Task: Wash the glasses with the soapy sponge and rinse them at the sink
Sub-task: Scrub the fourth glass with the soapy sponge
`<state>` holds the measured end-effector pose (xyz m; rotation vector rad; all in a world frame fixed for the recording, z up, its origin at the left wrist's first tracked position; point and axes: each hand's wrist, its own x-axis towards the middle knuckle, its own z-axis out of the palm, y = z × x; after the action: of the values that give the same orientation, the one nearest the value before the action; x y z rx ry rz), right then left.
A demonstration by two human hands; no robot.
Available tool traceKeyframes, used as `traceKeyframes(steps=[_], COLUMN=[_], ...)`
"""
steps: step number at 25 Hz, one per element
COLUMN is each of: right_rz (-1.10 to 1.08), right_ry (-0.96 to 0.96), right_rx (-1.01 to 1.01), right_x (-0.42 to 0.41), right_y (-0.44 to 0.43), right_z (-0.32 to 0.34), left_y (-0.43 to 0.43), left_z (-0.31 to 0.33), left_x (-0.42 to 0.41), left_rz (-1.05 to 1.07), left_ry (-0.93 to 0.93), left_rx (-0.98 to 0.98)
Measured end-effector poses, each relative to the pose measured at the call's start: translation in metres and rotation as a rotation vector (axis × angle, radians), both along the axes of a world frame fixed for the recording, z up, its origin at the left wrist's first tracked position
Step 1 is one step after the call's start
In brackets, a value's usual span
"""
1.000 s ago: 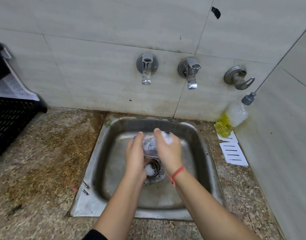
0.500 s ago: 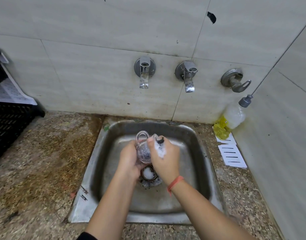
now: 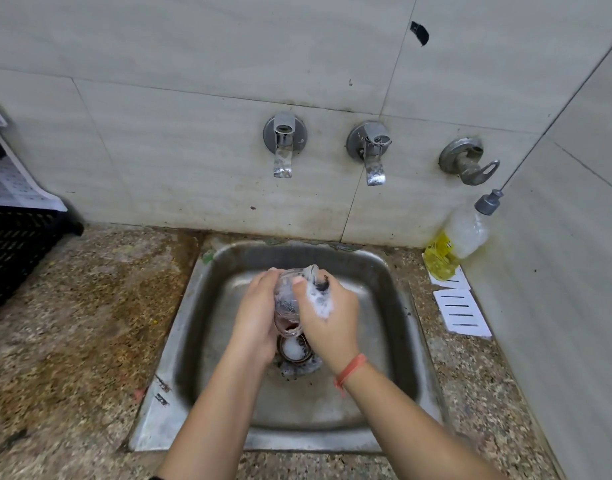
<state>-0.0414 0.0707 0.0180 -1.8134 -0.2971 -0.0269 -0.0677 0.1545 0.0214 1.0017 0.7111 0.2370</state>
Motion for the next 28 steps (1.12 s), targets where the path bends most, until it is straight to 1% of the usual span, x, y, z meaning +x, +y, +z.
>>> traceKeyframes(steps=[1, 2, 3, 4, 5, 6, 7, 8, 9, 10, 11, 12, 13, 14, 15, 16, 17, 18, 19, 20, 21, 22, 23, 24, 25, 26, 27, 28], right_rz=[-0.013, 0.043, 0.125, 0.150, 0.118, 0.070, -0.027, -0.077, -0.057, -0.067, -0.059, -0.048, 0.009, 0.114, 0.153, 0.155, 0.142, 0.067, -0.010, -0.011, 0.015, 0.048, 0.058, 0.042, 0.019, 0.003, -0.010, -0.025], right_ry=[0.251, 0.626, 0.931, 1.076, 1.043, 0.876, 0.522, 0.156, -0.101, -0.207, -0.091, 0.185, 0.549, 0.887, 1.054, 1.067, 0.948, 0.680, 0.326, 0.020, -0.173, -0.223, -0.150, 0.012, 0.232, 0.408, 0.500, 0.528], right_rx=[0.197, 0.439, 0.592, 0.623, 0.554, 0.447, 0.270, 0.066, -0.042, -0.082, -0.017, 0.149, 0.310, 0.432, 0.484, 0.502, 0.467, 0.357, 0.166, -0.020, -0.125, -0.141, -0.075, 0.065, 0.219, 0.357, 0.443, 0.480], right_x=[0.007, 0.010, 0.014, 0.017, 0.019, 0.014, 0.010, 0.005, -0.001, -0.004, 0.001, 0.008, 0.014, 0.018, 0.021, 0.023, 0.020, 0.016, 0.010, 0.005, -0.002, -0.007, -0.008, -0.004, 0.003, 0.011, 0.018, 0.024], right_y=[0.003, 0.004, 0.004, 0.003, 0.004, 0.005, 0.007, 0.005, 0.004, 0.006, 0.008, 0.010, 0.009, 0.006, 0.004, 0.004, 0.004, 0.006, 0.006, 0.006, 0.006, 0.007, 0.009, 0.009, 0.010, 0.010, 0.009, 0.008], right_z=[-0.003, 0.006, 0.009, 0.010, 0.007, 0.006, 0.003, 0.003, 0.001, -0.006, -0.012, -0.011, -0.004, 0.003, 0.005, 0.005, 0.007, 0.007, 0.010, 0.008, 0.008, 0.006, 0.008, 0.010, 0.009, 0.008, 0.005, 0.002], left_y=[0.001, 0.004, 0.006, 0.005, 0.002, 0.000, -0.001, -0.003, -0.004, -0.005, -0.007, -0.009, -0.009, -0.007, -0.005, -0.003, -0.004, -0.005, -0.002, -0.001, 0.000, 0.000, 0.000, -0.003, -0.004, -0.004, -0.003, -0.002], left_z=[-0.004, -0.010, -0.012, -0.015, -0.016, -0.012, -0.004, 0.003, 0.006, 0.006, 0.005, 0.003, -0.003, -0.008, -0.012, -0.016, -0.019, -0.009, -0.001, 0.005, 0.006, 0.006, 0.008, 0.010, 0.008, 0.011, 0.012, 0.014], left_x=[-0.001, -0.004, -0.007, -0.007, -0.006, -0.003, -0.001, 0.000, 0.001, 0.001, -0.001, -0.003, -0.007, -0.010, -0.013, -0.012, -0.011, -0.010, -0.006, -0.002, -0.001, -0.001, -0.001, -0.004, -0.008, -0.012, -0.014, -0.012], left_rz=[0.088, 0.136, 0.133, 0.109, 0.103, 0.124, 0.116, 0.056, 0.026, 0.034, 0.073, 0.170, 0.253, 0.270, 0.251, 0.221, 0.223, 0.247, 0.241, 0.195, 0.153, 0.159, 0.220, 0.296, 0.319, 0.282, 0.233, 0.209], left_ry=[-0.076, -0.147, -0.214, -0.244, -0.217, -0.130, -0.019, 0.058, 0.097, 0.091, 0.051, -0.009, -0.074, -0.128, -0.174, -0.205, -0.207, -0.187, -0.165, -0.124, -0.101, -0.091, -0.083, -0.113, -0.169, -0.235, -0.299, -0.299], left_rx=[0.297, 0.621, 0.849, 0.928, 0.877, 0.633, 0.283, -0.058, -0.253, -0.286, -0.185, 0.052, 0.376, 0.670, 0.885, 0.945, 0.879, 0.558, 0.164, -0.192, -0.364, -0.397, -0.368, -0.365, -0.419, -0.527, -0.643, -0.764])
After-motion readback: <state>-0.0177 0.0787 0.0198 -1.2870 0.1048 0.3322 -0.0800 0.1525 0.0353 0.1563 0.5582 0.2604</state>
